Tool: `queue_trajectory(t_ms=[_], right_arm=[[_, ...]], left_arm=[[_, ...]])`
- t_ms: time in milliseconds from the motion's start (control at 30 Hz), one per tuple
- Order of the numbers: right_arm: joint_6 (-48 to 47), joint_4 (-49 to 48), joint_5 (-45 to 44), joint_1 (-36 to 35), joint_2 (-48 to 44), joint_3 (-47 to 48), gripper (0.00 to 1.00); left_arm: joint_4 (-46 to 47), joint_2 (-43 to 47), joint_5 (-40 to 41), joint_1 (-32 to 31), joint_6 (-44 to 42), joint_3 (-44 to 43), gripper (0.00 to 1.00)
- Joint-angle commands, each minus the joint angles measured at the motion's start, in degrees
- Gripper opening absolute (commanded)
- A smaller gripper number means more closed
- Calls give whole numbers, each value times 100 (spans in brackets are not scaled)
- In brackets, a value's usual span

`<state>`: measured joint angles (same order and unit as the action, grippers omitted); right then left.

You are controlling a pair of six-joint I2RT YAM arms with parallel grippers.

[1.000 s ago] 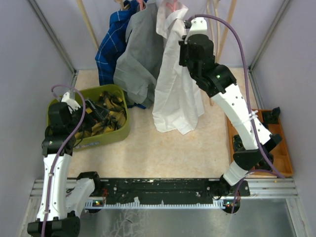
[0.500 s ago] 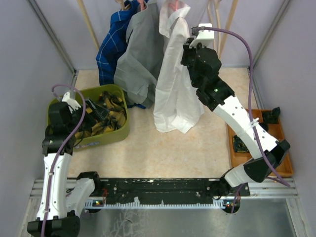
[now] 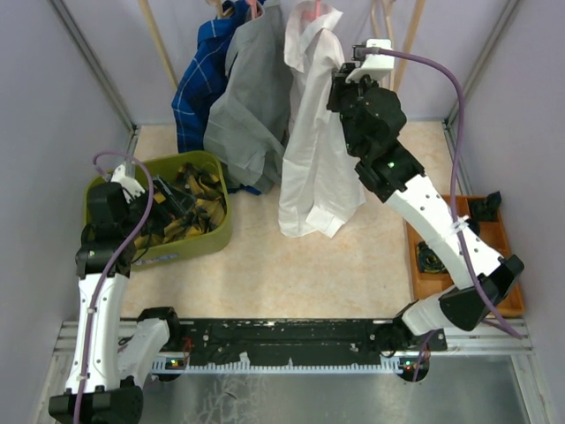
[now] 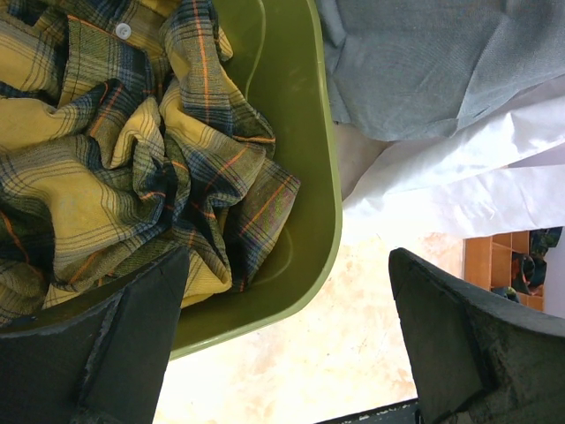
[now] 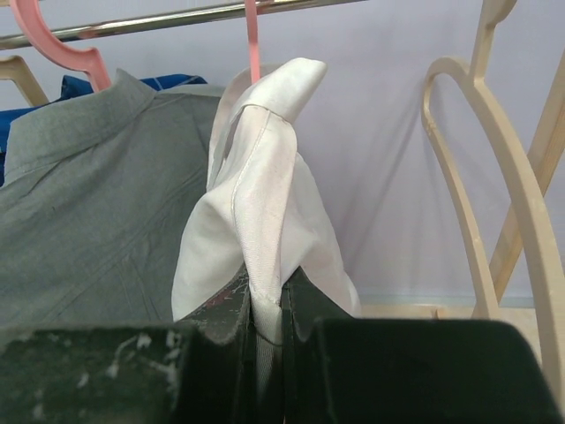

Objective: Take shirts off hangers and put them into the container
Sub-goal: Pick up the hanger from the clothesline.

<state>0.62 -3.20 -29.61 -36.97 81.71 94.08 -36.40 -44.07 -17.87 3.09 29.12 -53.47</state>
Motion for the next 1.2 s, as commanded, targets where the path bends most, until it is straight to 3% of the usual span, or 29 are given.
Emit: queue_trajectory(t_ms=[0, 167, 333, 367, 400, 533, 867, 933, 1067, 1167], right_arm=[[87, -455, 175, 41, -480, 284, 0], [323, 1113, 348, 40, -368, 455, 0], [465, 297, 15, 45, -856, -725, 0], [458, 358, 29, 48, -842, -694, 4], [435, 528, 49, 46, -773, -548, 14], [560, 1936, 212, 52, -322, 253, 38], [1176, 3662, 454, 242, 437, 1338, 46], [1166, 3692, 488, 243, 528, 1444, 35], [844, 2970, 372, 243, 526, 1364, 0], [409, 2129, 185, 243, 440, 1233, 0]], left_arm=[[139, -16, -69, -16, 62, -41, 100], [137, -40, -79, -13, 65, -24, 100], [134, -43, -77, -18, 23, -25, 100], [126, -42, -64, -11, 19, -31, 100], [123, -44, -52, -14, 19, -34, 100], [128, -42, -82, -19, 36, -32, 100], [125, -21, -57, -17, 8, -19, 100], [117, -7, -47, -13, -5, -10, 100], [128, -29, -64, -19, -11, -18, 100], [141, -38, -100, -13, 21, -28, 100]])
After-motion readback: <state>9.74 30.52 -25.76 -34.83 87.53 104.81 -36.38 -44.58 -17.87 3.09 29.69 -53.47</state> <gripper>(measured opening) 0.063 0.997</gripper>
